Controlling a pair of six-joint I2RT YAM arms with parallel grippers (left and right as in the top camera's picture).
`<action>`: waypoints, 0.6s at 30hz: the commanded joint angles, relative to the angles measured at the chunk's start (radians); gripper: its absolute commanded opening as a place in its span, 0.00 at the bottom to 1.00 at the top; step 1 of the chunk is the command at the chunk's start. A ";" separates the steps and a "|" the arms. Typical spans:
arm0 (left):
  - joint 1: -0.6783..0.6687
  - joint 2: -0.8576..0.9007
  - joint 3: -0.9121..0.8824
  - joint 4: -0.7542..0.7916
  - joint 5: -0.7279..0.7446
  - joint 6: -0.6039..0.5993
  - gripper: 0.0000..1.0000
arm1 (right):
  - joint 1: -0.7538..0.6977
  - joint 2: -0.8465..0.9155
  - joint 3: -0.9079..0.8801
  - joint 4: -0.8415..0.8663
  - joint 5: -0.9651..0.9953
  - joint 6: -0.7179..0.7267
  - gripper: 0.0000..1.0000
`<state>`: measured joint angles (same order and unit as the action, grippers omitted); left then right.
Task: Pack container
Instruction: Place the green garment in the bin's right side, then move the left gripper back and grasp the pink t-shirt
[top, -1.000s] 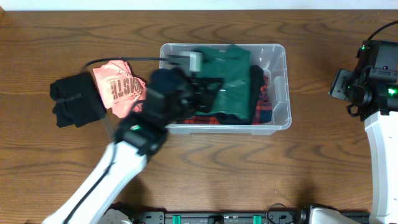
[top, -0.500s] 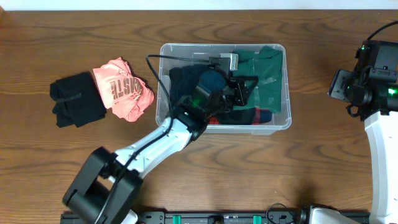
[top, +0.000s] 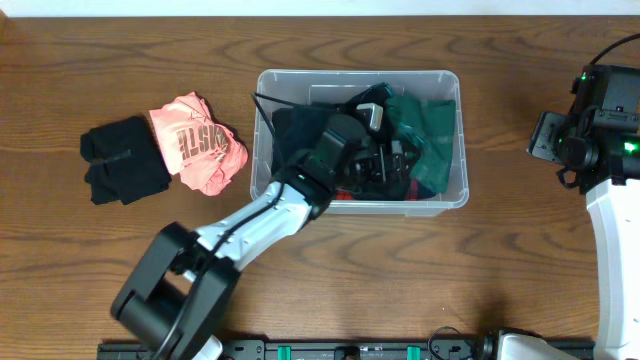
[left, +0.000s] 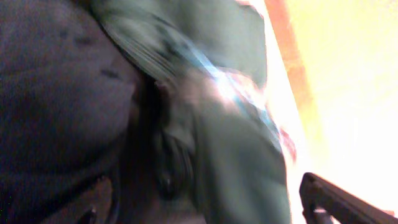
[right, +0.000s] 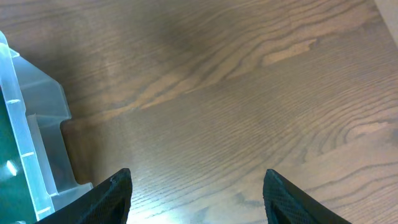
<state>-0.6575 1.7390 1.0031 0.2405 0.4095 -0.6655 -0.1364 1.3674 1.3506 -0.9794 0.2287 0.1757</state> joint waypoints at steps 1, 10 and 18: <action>0.086 -0.086 0.005 -0.154 0.028 0.233 0.98 | -0.005 -0.006 0.003 -0.002 -0.001 0.002 0.66; 0.413 -0.466 0.005 -0.425 -0.013 0.366 0.98 | -0.005 -0.006 0.003 0.000 0.000 0.002 0.66; 0.817 -0.551 -0.003 -0.656 -0.115 0.316 0.98 | -0.005 -0.002 0.003 0.000 -0.001 0.002 0.66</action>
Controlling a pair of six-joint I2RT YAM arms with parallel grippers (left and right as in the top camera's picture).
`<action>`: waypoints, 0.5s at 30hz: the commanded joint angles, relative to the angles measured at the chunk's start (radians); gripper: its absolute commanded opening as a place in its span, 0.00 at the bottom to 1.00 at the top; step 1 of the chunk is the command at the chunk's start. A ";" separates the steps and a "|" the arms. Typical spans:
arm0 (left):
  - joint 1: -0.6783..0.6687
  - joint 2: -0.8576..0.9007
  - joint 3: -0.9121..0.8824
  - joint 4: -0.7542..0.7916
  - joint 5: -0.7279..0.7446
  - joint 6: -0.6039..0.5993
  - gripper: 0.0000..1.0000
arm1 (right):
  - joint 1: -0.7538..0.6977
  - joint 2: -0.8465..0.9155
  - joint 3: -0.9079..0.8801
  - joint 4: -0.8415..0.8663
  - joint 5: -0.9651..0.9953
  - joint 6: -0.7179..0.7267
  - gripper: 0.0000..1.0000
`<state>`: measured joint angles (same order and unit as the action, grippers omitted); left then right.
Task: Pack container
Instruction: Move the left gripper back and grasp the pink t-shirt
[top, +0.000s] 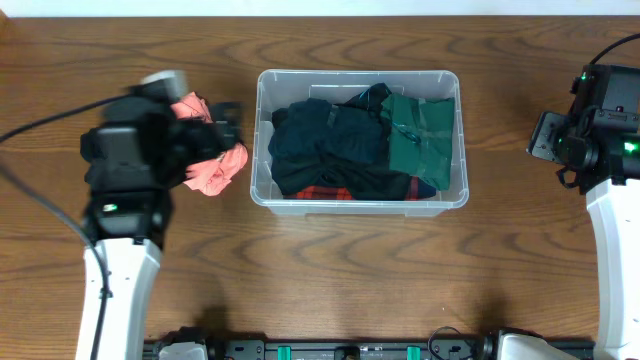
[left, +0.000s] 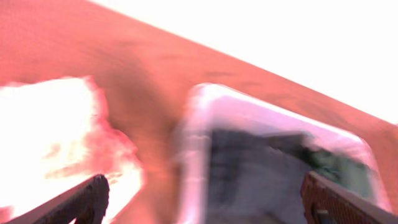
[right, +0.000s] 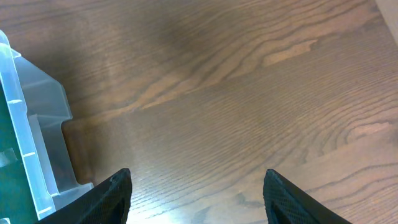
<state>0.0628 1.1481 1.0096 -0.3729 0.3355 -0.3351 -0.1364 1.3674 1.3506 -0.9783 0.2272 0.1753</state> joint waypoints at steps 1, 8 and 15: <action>0.135 0.060 -0.014 -0.063 -0.040 -0.027 0.98 | -0.004 0.000 0.003 -0.001 0.000 0.002 0.66; 0.251 0.340 -0.035 -0.047 0.119 0.055 0.98 | -0.001 0.012 0.003 -0.002 0.000 0.003 0.66; 0.251 0.607 -0.035 0.147 0.230 0.072 0.98 | -0.001 0.012 0.003 -0.003 -0.005 0.003 0.66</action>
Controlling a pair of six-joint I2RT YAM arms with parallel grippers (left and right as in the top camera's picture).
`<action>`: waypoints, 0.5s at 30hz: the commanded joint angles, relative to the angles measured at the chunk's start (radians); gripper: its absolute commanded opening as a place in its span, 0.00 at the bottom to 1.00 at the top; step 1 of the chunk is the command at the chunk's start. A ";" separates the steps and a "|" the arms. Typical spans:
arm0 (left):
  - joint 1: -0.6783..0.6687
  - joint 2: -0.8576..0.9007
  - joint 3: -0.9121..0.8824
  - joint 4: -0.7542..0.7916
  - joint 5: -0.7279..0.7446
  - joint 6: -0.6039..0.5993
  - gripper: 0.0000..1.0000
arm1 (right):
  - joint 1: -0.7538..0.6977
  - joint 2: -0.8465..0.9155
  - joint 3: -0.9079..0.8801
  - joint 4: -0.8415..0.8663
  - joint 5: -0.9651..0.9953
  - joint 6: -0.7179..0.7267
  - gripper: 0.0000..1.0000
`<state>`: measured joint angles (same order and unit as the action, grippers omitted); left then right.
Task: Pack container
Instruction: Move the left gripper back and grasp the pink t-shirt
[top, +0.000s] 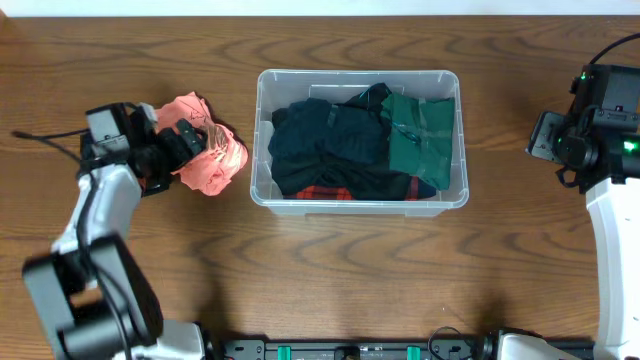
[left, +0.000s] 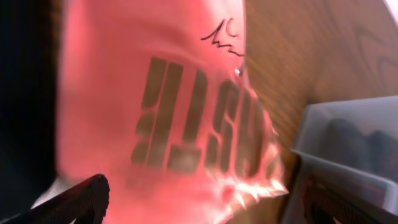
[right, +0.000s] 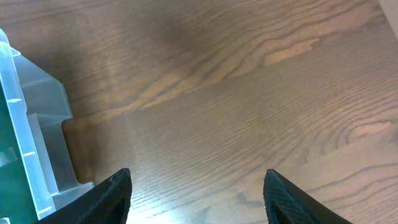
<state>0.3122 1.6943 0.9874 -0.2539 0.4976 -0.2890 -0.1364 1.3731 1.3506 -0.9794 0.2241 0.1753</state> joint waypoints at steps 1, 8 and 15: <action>0.002 0.093 -0.013 0.048 0.068 0.018 0.98 | -0.001 0.006 0.003 -0.002 -0.005 0.003 0.66; 0.001 0.180 -0.013 0.101 0.068 -0.001 0.99 | -0.001 0.006 0.003 -0.005 -0.008 0.002 0.66; 0.001 0.166 -0.013 0.095 0.105 -0.004 0.06 | -0.001 0.006 0.003 -0.006 -0.015 0.002 0.66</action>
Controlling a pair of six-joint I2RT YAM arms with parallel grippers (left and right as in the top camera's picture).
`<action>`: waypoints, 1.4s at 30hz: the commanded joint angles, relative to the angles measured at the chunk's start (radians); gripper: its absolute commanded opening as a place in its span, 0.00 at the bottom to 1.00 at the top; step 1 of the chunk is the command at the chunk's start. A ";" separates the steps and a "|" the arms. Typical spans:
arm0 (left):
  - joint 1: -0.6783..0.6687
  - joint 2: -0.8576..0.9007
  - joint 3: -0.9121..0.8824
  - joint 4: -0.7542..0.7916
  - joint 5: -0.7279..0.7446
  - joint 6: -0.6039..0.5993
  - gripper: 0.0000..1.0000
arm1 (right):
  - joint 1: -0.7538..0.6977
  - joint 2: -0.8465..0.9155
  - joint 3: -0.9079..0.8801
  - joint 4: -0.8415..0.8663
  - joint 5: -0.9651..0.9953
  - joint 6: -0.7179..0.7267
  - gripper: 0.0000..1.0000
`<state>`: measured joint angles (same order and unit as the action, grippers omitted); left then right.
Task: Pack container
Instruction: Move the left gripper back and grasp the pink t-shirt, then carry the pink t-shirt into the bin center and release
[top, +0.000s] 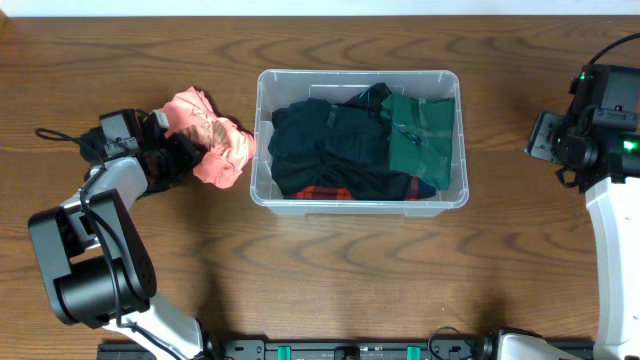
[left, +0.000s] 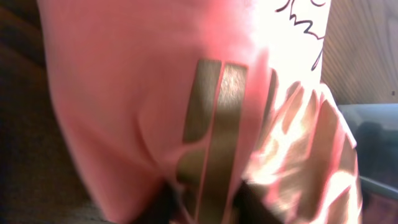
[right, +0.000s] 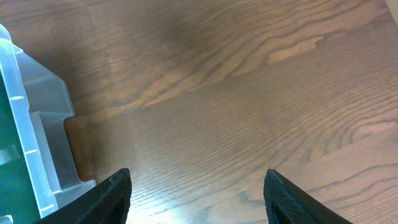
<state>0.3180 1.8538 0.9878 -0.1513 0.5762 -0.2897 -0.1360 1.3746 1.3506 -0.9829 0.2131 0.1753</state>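
The clear plastic container (top: 262, 190) sits mid-table, holding a dark navy garment (top: 320, 140), a green one (top: 420, 135) and a bit of red plaid (top: 330, 192). Just left of it lies a crumpled pink shirt (top: 215, 140) with dark lettering (left: 211, 118). My left gripper (top: 185, 150) is down at the shirt's left side; its fingers (left: 205, 208) are drawn in on a fold of pink fabric. A black garment (left: 18, 137) lies beside the shirt, mostly hidden under the arm. My right gripper (right: 199, 199) hangs open over bare wood.
The left arm's cable (top: 55, 135) trails across the table at the far left. The right arm (top: 585, 140) stands to the right of the container, whose corner (right: 31, 137) shows in the right wrist view. A rail (top: 350, 350) runs along the front edge.
My left gripper was open just above the pink shirt; now it is lower and its fingers have closed on the fabric. The shirt has bunched toward the container. The right arm has not moved.
My left gripper was first inside the container among the dark clothes. Then it was out, over the left of the table by the pink shirt. It then stood open over the shirt, and now is shut on it. The right gripper stayed open throughout.
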 joint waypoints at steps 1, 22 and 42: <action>-0.005 0.001 -0.013 -0.011 0.026 -0.003 0.06 | -0.001 0.005 0.003 -0.003 -0.004 0.002 0.66; -0.159 -0.738 -0.003 -0.048 0.052 -0.122 0.06 | -0.001 0.005 0.003 -0.006 -0.004 0.002 0.67; -0.790 -0.535 -0.003 0.072 0.229 0.247 0.06 | -0.001 0.005 0.003 -0.013 -0.004 0.002 0.67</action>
<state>-0.4694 1.2751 0.9726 -0.0925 0.7238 -0.1688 -0.1364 1.3754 1.3506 -0.9920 0.2092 0.1753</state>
